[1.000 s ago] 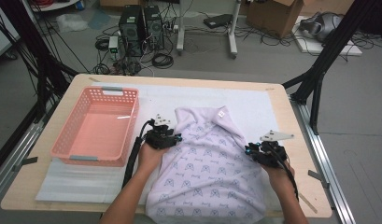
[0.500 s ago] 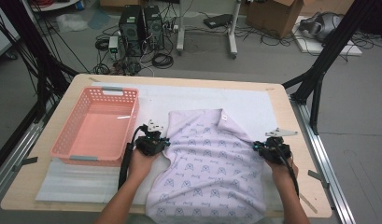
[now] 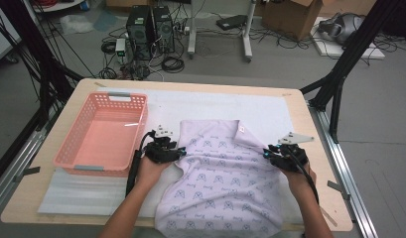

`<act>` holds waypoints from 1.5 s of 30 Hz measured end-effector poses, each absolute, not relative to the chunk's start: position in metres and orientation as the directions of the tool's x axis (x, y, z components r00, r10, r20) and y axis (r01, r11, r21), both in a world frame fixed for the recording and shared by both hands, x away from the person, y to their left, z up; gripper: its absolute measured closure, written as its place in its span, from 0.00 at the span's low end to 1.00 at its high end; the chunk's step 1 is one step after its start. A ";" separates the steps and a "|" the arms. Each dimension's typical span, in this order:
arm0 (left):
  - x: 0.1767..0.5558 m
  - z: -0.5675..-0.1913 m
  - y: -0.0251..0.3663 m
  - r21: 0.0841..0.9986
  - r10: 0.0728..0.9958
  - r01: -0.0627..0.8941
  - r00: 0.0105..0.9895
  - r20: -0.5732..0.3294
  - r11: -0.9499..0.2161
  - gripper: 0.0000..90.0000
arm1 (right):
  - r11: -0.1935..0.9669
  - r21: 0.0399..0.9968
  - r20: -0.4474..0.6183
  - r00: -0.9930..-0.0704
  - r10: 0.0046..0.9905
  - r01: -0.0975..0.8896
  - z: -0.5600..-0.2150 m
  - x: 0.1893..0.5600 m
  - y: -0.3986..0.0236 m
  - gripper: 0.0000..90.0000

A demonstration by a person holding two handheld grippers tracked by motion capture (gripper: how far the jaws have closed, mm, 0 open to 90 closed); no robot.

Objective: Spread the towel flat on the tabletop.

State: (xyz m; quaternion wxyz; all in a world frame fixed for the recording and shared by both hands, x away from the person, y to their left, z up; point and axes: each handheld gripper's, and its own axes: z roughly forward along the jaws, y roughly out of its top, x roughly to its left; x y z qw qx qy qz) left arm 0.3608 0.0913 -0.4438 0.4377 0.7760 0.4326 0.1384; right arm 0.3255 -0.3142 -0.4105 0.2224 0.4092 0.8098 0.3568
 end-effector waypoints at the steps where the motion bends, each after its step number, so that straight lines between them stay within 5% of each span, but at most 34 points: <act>1: 0.363 -0.442 0.090 0.806 0.789 0.544 0.591 -0.168 -0.236 0.59 | 0.431 0.759 -0.077 -0.590 0.804 0.489 -0.410 0.330 -0.308 0.77; 6: 0.377 -0.440 0.086 0.817 0.788 0.532 0.591 -0.172 -0.221 0.59 | 0.499 0.732 -0.052 -0.692 0.720 0.464 -0.416 0.354 -0.279 0.78; 13: 0.390 -0.452 0.089 0.798 0.823 0.570 0.538 -0.182 -0.196 0.59 | 0.546 0.678 -0.083 -0.687 0.722 0.492 -0.438 0.385 -0.257 0.74; 17: 0.391 -0.452 0.088 0.794 0.821 0.572 0.543 -0.177 -0.207 0.58 | 0.534 0.667 -0.113 -0.638 0.761 0.519 -0.436 0.394 -0.261 0.95; 25: 0.395 -0.449 0.083 0.780 0.823 0.582 0.544 -0.164 -0.229 0.57 | 0.413 0.713 -0.091 -0.510 0.855 0.566 -0.430 0.400 -0.290 0.96; 30: 0.397 -0.448 0.081 0.778 0.824 0.585 0.542 -0.163 -0.230 0.57 | 0.294 0.727 -0.113 -0.314 0.943 0.621 -0.424 0.402 -0.323 0.96; 35: 0.404 -0.447 0.082 0.773 0.827 0.596 0.533 -0.178 -0.218 0.57 | 0.128 0.756 -0.044 -0.145 0.988 0.642 -0.417 0.396 -0.357 0.80; 42: 0.409 -0.451 0.075 0.783 0.837 0.597 0.509 -0.203 -0.173 0.57 | 0.155 0.760 0.000 -0.239 0.971 0.631 -0.416 0.380 -0.362 0.77; 45: 0.407 -0.451 0.069 0.790 0.843 0.575 0.516 -0.149 -0.213 0.61 | 0.180 0.756 0.006 -0.282 0.959 0.629 -0.418 0.374 -0.359 0.75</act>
